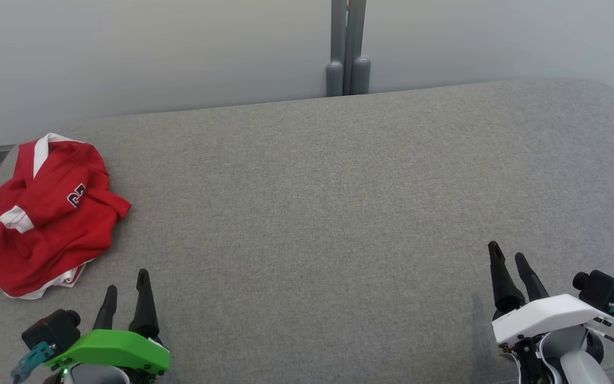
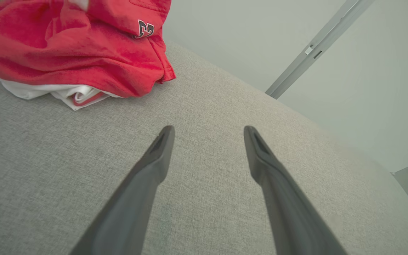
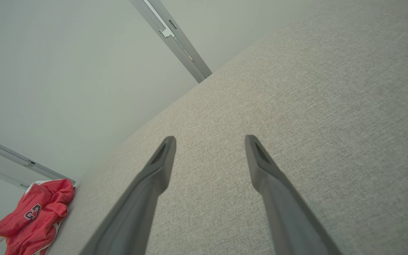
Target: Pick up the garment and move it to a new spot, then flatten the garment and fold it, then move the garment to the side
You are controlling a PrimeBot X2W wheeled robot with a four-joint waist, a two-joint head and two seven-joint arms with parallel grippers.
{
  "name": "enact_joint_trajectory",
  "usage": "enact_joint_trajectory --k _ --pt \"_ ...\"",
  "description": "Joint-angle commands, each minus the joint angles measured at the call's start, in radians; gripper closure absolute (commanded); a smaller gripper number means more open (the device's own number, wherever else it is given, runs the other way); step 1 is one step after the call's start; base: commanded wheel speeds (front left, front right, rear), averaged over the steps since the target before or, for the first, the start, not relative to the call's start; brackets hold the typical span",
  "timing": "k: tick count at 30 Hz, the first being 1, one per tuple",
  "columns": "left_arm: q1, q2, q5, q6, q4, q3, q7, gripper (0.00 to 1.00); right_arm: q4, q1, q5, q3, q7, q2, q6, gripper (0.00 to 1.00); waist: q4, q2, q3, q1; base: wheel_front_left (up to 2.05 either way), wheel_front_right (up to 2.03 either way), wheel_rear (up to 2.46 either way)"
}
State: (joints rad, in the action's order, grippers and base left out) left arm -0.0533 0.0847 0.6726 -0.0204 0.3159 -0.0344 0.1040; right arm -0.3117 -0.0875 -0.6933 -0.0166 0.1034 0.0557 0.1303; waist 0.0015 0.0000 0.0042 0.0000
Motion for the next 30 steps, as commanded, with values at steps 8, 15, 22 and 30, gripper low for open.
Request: enact_joint_trajectory --k 8,15,22,30 --pt "-0.023 0.02 -0.118 0.022 -0.001 -0.019 0.032 0.0 -0.012 -0.023 0.11 -0.024 0.032 -0.001 0.0 0.0 0.0 0.0 0.001 0.0 0.0 0.0 0.0" --pt "-0.019 0.023 -0.189 0.028 0.023 -0.03 0.05 0.0 -0.037 -0.032 0.225 -0.028 0.051 -0.002 0.0 0.0 -0.001 0.0 -0.002 0.0 0.0 0.0 0.0" --pt "-0.02 0.027 -0.267 0.039 0.019 -0.041 0.068 0.0 -0.042 -0.034 0.31 -0.02 0.069 -0.001 0.0 0.0 0.001 0.0 -0.005 0.0 0.0 0.0 0.0" --pt "-0.016 0.029 -0.344 0.043 0.024 -0.051 0.086 0.0 -0.049 -0.038 0.39 0.008 0.087 0.004 0.0 0.0 0.002 0.0 -0.007 0.0 0.0 0.0 0.0"
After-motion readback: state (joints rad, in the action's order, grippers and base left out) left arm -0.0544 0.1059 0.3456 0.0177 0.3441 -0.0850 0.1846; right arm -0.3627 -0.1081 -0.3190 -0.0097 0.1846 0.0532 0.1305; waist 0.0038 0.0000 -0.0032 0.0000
